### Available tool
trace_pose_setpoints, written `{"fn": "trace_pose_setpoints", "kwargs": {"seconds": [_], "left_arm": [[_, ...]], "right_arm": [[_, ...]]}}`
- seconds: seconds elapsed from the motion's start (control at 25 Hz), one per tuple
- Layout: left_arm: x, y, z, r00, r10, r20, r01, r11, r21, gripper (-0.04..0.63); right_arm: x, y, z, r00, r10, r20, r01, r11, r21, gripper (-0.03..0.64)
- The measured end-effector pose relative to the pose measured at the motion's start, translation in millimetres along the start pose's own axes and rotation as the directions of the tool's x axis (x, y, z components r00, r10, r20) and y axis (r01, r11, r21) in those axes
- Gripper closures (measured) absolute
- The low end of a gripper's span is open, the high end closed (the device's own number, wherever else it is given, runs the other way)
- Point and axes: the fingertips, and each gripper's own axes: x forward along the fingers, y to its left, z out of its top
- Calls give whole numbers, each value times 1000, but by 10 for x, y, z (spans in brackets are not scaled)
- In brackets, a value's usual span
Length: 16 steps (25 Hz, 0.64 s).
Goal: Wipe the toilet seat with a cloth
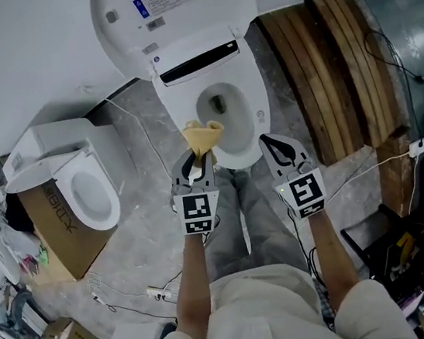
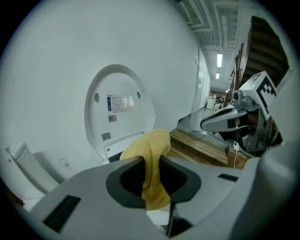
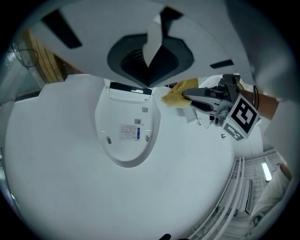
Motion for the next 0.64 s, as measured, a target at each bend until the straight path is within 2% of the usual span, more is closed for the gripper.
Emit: {"fn": "trace_pose_setpoints", "kwargs": {"seconds": [0.28,0.44,0.64], "left_arm": [[-393,38,392,996,1,91,2,999,-37,514],[-663,-82,665,992,15,125,-13,1000,-18,514],[-917,-360,778,990,17,141,-15,1000,-15,514]], "right_arm": [[-301,136,387,998,-61,27,62,998,-34,611],[-525,170,605,996,-58,67,59,998,-21,611],[-832,183,621,997,-42,59,44,999,-19,611]]}}
